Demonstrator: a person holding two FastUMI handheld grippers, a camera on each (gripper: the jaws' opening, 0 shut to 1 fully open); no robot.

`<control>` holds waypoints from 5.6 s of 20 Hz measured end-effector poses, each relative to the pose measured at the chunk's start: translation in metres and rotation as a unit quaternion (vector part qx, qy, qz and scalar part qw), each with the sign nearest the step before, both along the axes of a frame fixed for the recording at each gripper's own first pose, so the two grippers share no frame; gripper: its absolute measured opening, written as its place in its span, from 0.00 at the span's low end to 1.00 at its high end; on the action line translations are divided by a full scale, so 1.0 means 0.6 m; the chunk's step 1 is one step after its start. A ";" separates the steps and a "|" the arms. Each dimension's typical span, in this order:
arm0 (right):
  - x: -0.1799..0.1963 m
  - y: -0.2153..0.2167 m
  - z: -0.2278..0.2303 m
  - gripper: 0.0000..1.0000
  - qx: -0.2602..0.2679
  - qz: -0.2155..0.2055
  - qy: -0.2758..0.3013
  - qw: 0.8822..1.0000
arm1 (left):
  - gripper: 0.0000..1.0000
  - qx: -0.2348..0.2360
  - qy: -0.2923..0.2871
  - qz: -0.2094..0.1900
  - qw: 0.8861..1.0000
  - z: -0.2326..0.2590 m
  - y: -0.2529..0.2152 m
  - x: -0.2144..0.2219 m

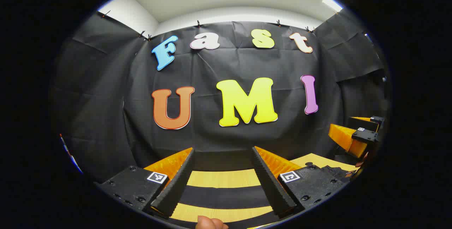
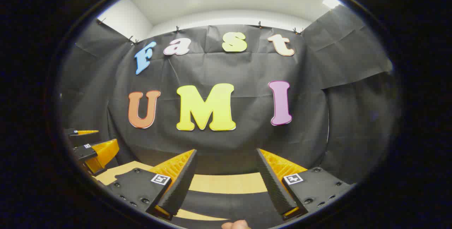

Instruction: Grasp the waist and the cuffs of the jeans and fold them to make the two legs overlap; first hold the waist and fold one-third of the jeans toward the cuffs, then hold the cuffs and fold the remaining one-third in the same direction to finish folding.

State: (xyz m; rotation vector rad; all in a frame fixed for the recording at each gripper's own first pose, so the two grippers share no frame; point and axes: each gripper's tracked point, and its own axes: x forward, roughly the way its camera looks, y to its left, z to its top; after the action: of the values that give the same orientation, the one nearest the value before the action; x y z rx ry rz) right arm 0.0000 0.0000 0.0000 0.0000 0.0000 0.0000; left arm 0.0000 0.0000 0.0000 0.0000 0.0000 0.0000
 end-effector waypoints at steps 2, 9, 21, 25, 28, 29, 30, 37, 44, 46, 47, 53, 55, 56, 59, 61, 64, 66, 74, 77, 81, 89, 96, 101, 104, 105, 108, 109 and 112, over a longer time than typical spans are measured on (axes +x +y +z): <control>-0.002 0.004 0.008 0.98 0.005 0.003 -0.004 1.000 | 0.99 0.000 -0.002 0.001 1.000 0.001 0.006 -0.005; -0.018 0.020 0.018 1.00 -0.005 0.014 -0.014 1.000 | 0.99 0.002 -0.012 0.012 1.000 0.012 0.032 -0.018; -0.028 0.045 0.013 1.00 -0.007 0.036 -0.013 0.999 | 0.99 -0.034 -0.013 0.025 0.999 0.014 0.072 -0.038; -0.017 0.052 -0.004 0.98 -0.003 0.037 0.004 0.999 | 1.00 -0.179 0.071 0.078 0.978 -0.078 0.165 -0.081; -0.015 0.058 -0.026 1.00 -0.002 0.036 0.023 0.999 | 1.00 -0.279 0.176 0.173 0.928 -0.199 0.273 -0.155; -0.014 0.059 -0.040 1.00 -0.005 0.035 0.034 0.999 | 0.99 -0.312 0.207 0.202 0.905 -0.237 0.302 -0.194; -0.015 0.062 -0.050 0.99 -0.005 0.037 0.044 0.998 | 0.99 -0.341 0.231 0.229 0.882 -0.275 0.333 -0.228; -0.012 0.071 -0.091 0.99 -0.009 0.037 0.081 0.996 | 0.99 -0.564 0.320 0.340 0.681 -0.463 0.351 -0.383; -0.011 0.045 -0.093 1.00 -0.020 0.010 0.090 0.996 | 1.00 -0.595 0.347 0.369 0.624 -0.518 0.320 -0.401; -0.012 0.034 -0.095 1.00 -0.019 -0.001 0.094 0.995 | 0.99 -0.599 0.346 0.368 0.622 -0.533 0.329 -0.393; -0.013 0.026 -0.097 0.98 -0.018 -0.007 0.096 0.995 | 0.99 -0.604 0.348 0.365 0.618 -0.538 0.328 -0.387; -0.020 -0.005 -0.109 0.98 -0.002 -0.028 0.118 0.993 | 0.97 -0.605 0.344 0.355 0.624 -0.551 0.338 -0.348; -0.016 -0.011 -0.117 1.00 0.011 -0.025 0.130 0.991 | 0.97 -0.610 0.347 0.348 0.621 -0.551 0.337 -0.345; -0.015 -0.014 -0.121 0.98 0.021 -0.018 0.139 0.990 | 0.95 -0.615 0.348 0.345 0.617 -0.551 0.338 -0.345; -0.015 -0.022 -0.150 1.00 0.081 0.007 0.199 0.977 | 0.67 -0.630 0.365 0.339 0.596 -0.569 0.331 -0.359; -0.013 -0.047 -0.176 1.00 0.130 0.000 0.240 0.962 | 0.34 -0.647 0.355 0.340 0.583 -0.579 0.332 -0.366; -0.002 -0.138 -0.220 0.98 0.176 -0.060 0.278 0.943 | 0.08 -0.652 0.348 0.337 0.583 -0.581 0.335 -0.362; -0.009 -0.218 -0.261 0.98 0.210 -0.109 0.310 0.921 | 0.05 -0.643 0.357 0.333 0.590 -0.581 0.333 -0.362; -0.149 -0.437 -0.489 0.98 0.322 -0.306 0.510 0.737 | 0.04 -0.647 0.356 0.335 0.585 -0.581 0.334 -0.357; -0.169 -0.450 -0.528 0.98 0.305 -0.313 0.538 0.721 | 0.04 -0.649 0.356 0.337 0.581 -0.582 0.335 -0.355; -0.144 -0.437 -0.546 0.98 0.301 -0.292 0.545 0.727 | 0.04 -0.654 0.356 0.341 0.574 -0.581 0.335 -0.355; -0.142 -0.452 -0.560 0.01 0.333 -0.306 0.531 0.716 | 0.04 -0.667 0.338 0.361 0.557 -0.580 0.337 -0.352; -0.073 -0.438 -0.454 0.01 0.402 -0.252 0.452 0.755 | 0.03 -0.714 0.287 0.353 0.533 -0.501 0.357 -0.283; 0.025 -0.416 -0.385 0.01 0.445 -0.192 0.416 0.770 | 0.03 -0.728 0.269 0.309 0.550 -0.413 0.380 -0.157; 0.091 -0.403 -0.361 0.01 0.479 -0.167 0.397 0.765 | 0.03 -0.731 0.266 0.293 0.556 -0.392 0.392 -0.060; 0.113 -0.404 -0.359 0.00 0.488 -0.162 0.390 0.764 | 0.03 -0.732 0.266 0.292 0.555 -0.392 0.392 -0.031; 0.176 -0.401 -0.374 0.05 0.495 -0.153 0.380 0.766 | 0.04 -0.725 0.273 0.287 0.563 -0.407 0.397 0.063; 0.195 -0.400 -0.380 0.01 0.496 -0.154 0.377 0.767 | 0.03 -0.724 0.276 0.287 0.564 -0.418 0.396 0.097; 0.250 -0.401 -0.399 0.01 0.488 -0.159 0.368 0.776 | 0.00 -0.715 0.288 0.278 0.573 -0.446 0.395 0.183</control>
State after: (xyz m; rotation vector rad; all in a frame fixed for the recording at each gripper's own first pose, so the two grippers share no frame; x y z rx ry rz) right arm 0.1497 -0.2407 -0.2395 1.0559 0.7959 -0.3439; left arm 0.1101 0.2368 -0.2677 -1.6752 0.6756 0.6513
